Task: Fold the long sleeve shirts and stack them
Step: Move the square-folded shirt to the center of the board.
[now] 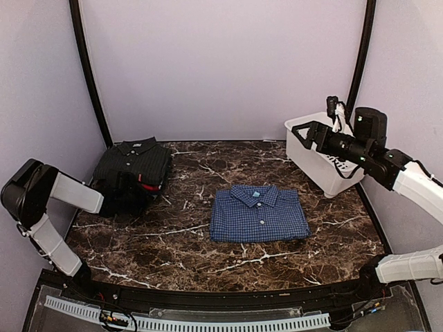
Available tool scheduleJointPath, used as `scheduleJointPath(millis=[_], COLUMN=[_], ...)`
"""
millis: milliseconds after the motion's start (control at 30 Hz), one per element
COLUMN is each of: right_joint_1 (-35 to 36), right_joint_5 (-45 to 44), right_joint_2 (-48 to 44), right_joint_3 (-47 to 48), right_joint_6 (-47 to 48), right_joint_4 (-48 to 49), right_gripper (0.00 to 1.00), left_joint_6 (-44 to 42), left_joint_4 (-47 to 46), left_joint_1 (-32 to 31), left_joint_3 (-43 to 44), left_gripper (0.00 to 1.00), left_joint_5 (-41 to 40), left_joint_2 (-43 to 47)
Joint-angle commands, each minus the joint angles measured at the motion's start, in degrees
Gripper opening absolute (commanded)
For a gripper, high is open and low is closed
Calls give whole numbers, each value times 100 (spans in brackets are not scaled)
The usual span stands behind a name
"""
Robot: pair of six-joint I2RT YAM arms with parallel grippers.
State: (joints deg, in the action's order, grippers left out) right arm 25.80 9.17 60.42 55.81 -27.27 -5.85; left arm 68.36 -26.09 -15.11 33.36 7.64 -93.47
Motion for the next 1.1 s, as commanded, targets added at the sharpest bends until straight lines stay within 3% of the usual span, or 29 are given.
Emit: scheduleJointPath(millis=[0, 433, 1067], right_joint_1=[-23, -21, -23], right_joint_5=[251, 534, 571], right_joint_2=[180, 415, 653], right_joint_3=[74, -136, -259], right_joint_6=[34, -98, -172], right_joint_4=[295, 348, 102], right_gripper=[89, 88, 89], left_joint_6=[349, 723, 317], left_joint_4=[165, 19, -242], left_joint_1=[-650, -2127, -2505], left_joint_3=[-358, -413, 933], left_gripper=[0, 0, 8], left_joint_5=[-127, -446, 196], left_joint_2=[446, 385, -653])
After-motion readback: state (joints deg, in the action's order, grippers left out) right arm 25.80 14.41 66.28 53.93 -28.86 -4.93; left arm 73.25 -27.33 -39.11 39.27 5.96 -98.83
